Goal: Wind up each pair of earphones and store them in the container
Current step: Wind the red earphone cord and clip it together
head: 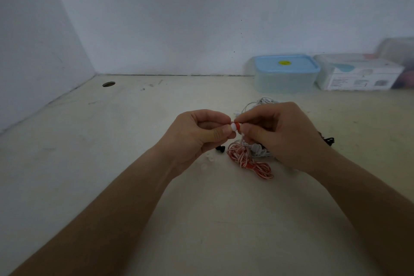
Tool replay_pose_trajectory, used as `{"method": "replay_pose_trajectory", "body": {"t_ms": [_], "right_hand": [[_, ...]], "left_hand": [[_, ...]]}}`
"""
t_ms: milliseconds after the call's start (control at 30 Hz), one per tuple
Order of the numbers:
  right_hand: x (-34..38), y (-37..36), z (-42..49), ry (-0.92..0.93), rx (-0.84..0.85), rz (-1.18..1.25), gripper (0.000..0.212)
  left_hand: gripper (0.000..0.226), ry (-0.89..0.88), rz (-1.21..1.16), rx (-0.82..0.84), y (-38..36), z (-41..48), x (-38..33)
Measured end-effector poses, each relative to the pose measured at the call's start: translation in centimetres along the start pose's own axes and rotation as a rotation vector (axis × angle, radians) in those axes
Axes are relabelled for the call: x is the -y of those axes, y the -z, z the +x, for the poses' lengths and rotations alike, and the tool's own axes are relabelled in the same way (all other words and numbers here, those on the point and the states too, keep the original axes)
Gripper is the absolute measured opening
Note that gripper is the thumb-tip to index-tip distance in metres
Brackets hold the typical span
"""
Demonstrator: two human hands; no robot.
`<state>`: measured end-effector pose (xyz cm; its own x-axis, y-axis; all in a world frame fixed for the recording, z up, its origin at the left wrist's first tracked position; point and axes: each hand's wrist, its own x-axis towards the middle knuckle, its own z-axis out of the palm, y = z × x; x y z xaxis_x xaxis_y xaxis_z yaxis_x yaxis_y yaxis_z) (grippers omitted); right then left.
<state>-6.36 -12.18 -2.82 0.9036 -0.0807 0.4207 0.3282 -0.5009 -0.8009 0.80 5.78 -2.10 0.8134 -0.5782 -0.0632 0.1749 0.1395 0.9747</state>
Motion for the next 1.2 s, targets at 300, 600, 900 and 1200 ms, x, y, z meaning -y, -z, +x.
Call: {"method": "replay_pose_trajectory", "body": {"t_ms": [300,600,900,1200], "right_hand": [[0.04,-0.07,-0.1,0.028,-0.007,-0.038,0.014],[0.31,0.18,-0.06,0.015,-0.01,0.072,0.015],[0.35,-0.06,-0.17,0.079,-0.03,-0.119,0.013],[0.55,0.3,-0.03,0.062,-0.015,0.003,0.013]], "left_hand": [[0.026,-0.008,0.005,-0.003,-0.08,-0.05,0.13],[0.026,-0.013,-0.025,0.024,-0.16,-0.12,-0.11],[0.024,-0.021,-0.004,0.001,-0.19,-0.2,0.12],[0.024,-0.02,-0.041,0.052,-0.13,-0.13,-0.06]]}}
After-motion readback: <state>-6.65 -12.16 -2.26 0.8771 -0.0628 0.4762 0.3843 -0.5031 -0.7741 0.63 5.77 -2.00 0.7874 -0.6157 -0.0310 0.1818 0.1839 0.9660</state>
